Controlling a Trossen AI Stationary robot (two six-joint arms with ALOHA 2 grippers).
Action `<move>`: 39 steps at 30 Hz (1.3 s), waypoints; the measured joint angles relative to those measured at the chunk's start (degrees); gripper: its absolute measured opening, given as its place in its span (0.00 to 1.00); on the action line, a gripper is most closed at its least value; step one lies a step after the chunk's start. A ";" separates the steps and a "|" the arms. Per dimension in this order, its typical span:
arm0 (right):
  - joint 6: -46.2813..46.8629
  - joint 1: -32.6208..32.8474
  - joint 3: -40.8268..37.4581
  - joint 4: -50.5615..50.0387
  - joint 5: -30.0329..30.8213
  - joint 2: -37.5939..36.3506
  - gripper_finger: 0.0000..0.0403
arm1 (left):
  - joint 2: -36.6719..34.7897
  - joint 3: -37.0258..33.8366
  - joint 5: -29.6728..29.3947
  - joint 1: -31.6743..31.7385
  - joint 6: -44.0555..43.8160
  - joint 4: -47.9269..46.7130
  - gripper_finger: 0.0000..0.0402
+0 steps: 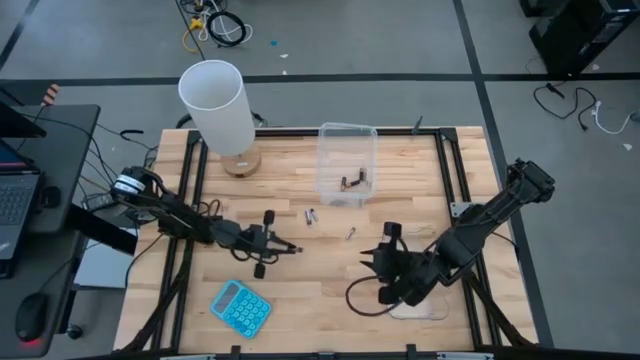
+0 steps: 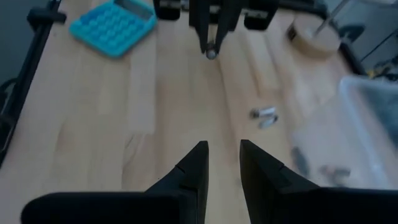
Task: Sort batteries
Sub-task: Put the silver battery into the bottom transparent bin
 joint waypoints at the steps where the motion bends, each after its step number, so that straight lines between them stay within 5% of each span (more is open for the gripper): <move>1: -1.54 -0.60 0.00 1.25 0.10 0.00 0.19 | 0.00 0.59 -0.48 0.00 0.78 0.73 0.08; 9: -12.26 -4.97 0.00 9.17 -0.74 0.00 0.19 | 0.02 11.25 -2.79 0.00 8.54 -8.17 0.08; 26: -18.00 -7.20 0.00 11.53 -3.69 0.00 0.20 | 0.86 27.58 -5.17 0.94 22.11 -20.13 0.08; 39: -18.18 -8.73 0.00 11.78 -3.39 0.00 0.33 | 1.84 28.98 -5.65 1.22 24.45 -19.07 0.08</move>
